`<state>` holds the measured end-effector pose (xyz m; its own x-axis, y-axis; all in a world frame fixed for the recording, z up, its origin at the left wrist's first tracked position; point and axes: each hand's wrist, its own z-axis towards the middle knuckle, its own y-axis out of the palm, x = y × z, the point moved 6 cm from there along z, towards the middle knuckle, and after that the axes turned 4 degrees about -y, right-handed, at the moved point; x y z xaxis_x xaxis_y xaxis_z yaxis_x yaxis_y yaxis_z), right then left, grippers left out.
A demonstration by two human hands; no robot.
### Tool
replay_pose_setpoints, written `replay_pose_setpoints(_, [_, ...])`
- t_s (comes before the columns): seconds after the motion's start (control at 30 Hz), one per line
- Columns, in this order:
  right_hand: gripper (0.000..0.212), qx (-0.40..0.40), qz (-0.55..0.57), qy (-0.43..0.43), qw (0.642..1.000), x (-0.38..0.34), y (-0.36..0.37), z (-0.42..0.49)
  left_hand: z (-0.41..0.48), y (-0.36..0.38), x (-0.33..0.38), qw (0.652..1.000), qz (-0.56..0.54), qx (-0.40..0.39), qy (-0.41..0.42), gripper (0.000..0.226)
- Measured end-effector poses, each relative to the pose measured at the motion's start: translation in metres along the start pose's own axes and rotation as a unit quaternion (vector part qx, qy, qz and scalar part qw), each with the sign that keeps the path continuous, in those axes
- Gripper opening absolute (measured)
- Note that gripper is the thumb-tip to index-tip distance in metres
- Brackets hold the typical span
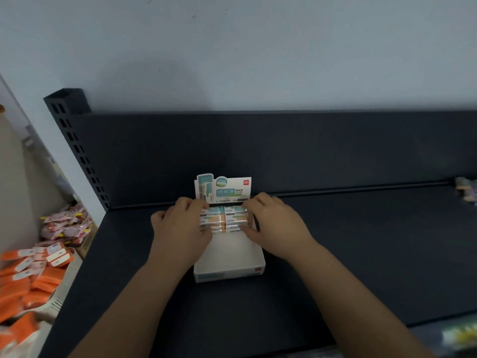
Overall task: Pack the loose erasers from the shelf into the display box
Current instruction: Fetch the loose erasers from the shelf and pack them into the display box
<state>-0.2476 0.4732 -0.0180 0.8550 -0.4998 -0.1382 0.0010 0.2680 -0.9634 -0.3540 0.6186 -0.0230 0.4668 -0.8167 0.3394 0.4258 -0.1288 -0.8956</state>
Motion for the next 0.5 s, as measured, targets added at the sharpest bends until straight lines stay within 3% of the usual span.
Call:
replay_pose_setpoints(0.27, [0.050, -0.008, -0.003, 0.034, 0.999, 0.037, -0.030, -0.036, -0.007, -0.013, 0.047, 0.998, -0.025, -0.024, 0.058, 0.041])
replay_pose_setpoints(0.4, [0.051, -0.002, -0.004, 0.030, 1.000, 0.063, -0.041, -0.056, -0.018, 0.001, 0.082, 0.989, -0.004, -0.116, 0.095, 0.051])
replay_pose_setpoints(0.5, [0.052, 0.002, -0.001, 0.032, 0.999, 0.089, -0.052, -0.078, -0.025, 0.010, 0.116, 0.985, 0.031, -0.132, 0.109, 0.059])
